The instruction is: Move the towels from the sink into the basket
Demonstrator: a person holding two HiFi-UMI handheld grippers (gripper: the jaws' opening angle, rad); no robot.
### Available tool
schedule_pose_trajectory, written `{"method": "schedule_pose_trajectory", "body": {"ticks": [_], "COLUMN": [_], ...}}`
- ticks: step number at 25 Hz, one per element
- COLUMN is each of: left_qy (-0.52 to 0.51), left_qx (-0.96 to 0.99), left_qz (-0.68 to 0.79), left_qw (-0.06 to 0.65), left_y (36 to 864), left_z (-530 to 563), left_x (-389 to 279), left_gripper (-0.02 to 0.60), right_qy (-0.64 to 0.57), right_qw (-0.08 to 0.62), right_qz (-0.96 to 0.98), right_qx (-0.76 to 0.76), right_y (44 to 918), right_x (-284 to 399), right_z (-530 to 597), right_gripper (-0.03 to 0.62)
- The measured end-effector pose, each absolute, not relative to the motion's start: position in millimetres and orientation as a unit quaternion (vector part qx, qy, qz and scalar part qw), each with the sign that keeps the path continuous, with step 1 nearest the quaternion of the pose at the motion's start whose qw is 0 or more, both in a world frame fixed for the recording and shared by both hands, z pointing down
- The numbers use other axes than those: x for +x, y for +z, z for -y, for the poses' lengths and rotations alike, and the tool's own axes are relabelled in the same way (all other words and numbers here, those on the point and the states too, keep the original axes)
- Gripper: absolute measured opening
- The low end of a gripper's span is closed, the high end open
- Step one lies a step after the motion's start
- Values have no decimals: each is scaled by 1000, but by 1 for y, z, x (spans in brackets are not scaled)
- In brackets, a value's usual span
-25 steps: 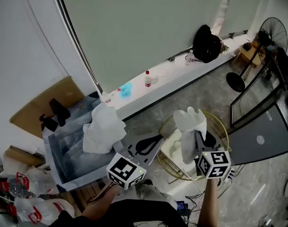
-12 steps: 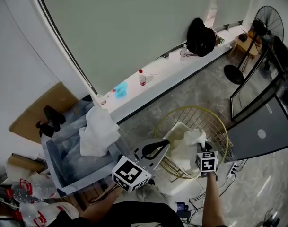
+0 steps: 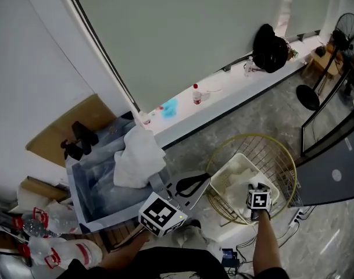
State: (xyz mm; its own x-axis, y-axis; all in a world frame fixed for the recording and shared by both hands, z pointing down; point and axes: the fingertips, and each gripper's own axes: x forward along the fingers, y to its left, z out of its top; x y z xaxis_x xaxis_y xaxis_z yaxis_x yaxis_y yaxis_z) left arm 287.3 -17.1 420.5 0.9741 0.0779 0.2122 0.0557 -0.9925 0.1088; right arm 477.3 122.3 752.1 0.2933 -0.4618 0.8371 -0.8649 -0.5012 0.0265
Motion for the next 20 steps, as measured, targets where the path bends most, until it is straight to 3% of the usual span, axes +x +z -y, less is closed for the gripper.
{"method": "schedule_pose_trajectory", "body": {"ticks": [4, 12, 20], "left_qy": [103, 78, 62], "left_qx": [993, 995, 995], "left_qz": [-25, -20, 18], "left_qw": [56, 65, 72], "left_y": [422, 410, 402], "left_z": [25, 33, 64], "left_x": [283, 271, 223], "left_gripper": [8, 8, 8], "right_qy": [400, 320, 237], "right_qw": [229, 137, 73], "right_qz": [463, 513, 601], "right_qx": [757, 784, 760], "right_y": [738, 633, 522], "right_x": [468, 451, 382], "right_z": [-105, -60, 9], "right_gripper": [218, 199, 173]}}
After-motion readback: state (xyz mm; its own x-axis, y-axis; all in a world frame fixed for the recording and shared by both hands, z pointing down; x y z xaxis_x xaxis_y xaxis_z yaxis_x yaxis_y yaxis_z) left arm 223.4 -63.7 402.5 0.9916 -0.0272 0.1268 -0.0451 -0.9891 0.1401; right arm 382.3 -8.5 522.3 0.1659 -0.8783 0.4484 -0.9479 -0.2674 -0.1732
